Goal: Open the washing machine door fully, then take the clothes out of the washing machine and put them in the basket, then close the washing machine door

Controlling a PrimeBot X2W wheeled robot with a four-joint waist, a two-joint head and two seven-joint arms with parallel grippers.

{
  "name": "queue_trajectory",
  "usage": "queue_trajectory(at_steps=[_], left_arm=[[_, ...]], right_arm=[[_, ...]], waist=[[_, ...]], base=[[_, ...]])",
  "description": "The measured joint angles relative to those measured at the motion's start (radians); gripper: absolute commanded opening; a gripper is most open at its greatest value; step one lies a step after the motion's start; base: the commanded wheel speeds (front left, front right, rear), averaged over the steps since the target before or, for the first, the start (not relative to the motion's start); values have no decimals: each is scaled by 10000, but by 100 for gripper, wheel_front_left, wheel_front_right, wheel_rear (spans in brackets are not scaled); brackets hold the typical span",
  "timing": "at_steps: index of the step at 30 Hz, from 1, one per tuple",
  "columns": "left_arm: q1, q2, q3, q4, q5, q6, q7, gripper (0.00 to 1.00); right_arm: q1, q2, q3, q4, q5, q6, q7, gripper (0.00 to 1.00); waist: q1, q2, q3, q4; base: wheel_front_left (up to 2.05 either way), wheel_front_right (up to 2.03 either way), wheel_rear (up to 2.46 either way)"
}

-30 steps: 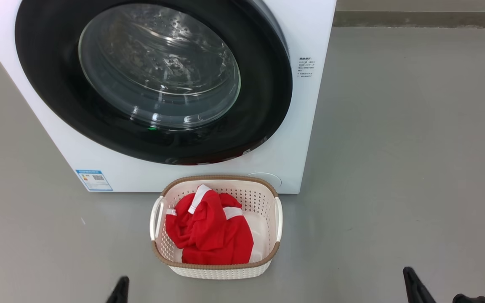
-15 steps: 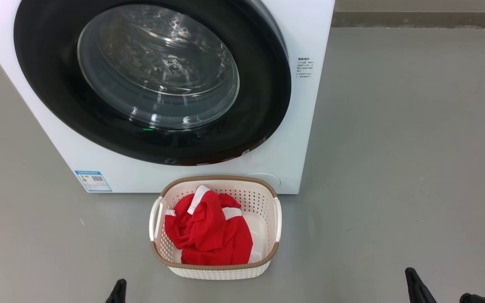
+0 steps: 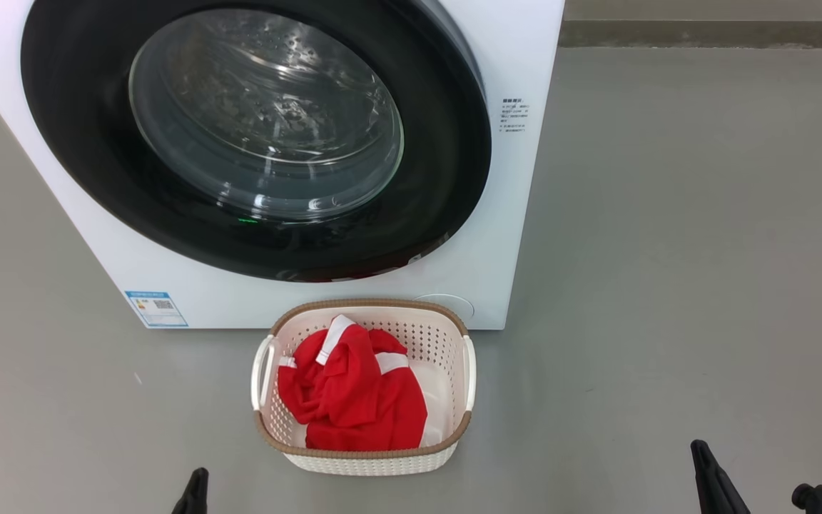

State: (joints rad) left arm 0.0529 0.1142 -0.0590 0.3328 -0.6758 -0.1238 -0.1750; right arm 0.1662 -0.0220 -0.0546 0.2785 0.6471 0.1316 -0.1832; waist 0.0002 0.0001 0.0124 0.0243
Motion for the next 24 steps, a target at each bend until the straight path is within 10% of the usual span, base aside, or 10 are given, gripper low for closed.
queue_trajectory(at_steps=[24], left_arm=[[-227,-167,343,-125,-2305,0,717,0]], right_arm=[[-539,-104,-67,-8,2424,0,621,0]], waist=[[0,0,-23,-60]], base=[[0,0,0]])
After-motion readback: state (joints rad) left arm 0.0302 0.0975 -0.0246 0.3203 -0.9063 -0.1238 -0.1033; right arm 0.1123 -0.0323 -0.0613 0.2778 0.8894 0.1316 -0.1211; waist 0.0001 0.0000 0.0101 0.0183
